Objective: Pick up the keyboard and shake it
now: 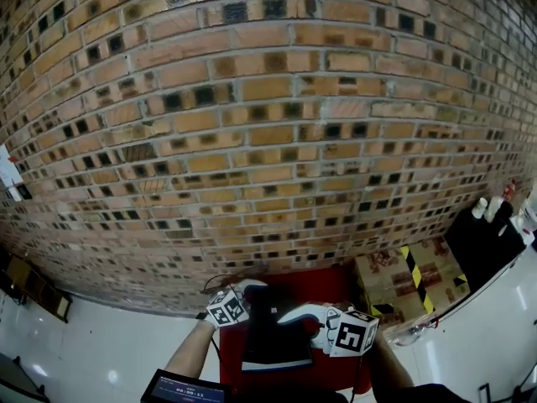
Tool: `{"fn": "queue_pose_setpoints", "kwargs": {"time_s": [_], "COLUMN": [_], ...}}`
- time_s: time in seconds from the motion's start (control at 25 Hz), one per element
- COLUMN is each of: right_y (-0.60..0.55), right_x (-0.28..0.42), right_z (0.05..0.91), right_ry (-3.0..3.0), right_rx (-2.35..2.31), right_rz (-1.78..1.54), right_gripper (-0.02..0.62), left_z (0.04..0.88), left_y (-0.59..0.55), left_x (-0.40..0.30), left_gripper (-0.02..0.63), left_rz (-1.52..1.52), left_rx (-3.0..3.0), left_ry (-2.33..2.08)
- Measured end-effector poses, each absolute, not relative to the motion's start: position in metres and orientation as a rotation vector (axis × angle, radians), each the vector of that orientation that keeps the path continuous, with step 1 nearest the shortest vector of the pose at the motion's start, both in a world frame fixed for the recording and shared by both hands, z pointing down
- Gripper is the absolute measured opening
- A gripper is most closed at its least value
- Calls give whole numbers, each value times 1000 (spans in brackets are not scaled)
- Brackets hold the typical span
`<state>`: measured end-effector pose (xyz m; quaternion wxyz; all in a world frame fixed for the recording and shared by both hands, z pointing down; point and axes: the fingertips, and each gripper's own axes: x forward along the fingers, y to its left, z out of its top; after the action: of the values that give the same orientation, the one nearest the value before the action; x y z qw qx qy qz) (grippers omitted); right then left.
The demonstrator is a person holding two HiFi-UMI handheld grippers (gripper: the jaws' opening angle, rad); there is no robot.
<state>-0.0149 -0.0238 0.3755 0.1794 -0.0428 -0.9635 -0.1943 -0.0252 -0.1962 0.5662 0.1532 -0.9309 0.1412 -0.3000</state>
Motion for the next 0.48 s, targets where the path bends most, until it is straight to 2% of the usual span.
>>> {"fn": "queue_pose_setpoints", "kwargs": {"time_s": [0.48], "right_y": [-8], "right_x": [-9], "right_z": [374], "right_ry": [-2733], "right_rx": [-97], "right_rz": [-537], "right_gripper": [103], "left_z": [563], "left_y": [-185], "left_x": [-13], "left_gripper": [141], "left_rz": [-819], "left_rx": [-2653], "left_ry": [374]}}
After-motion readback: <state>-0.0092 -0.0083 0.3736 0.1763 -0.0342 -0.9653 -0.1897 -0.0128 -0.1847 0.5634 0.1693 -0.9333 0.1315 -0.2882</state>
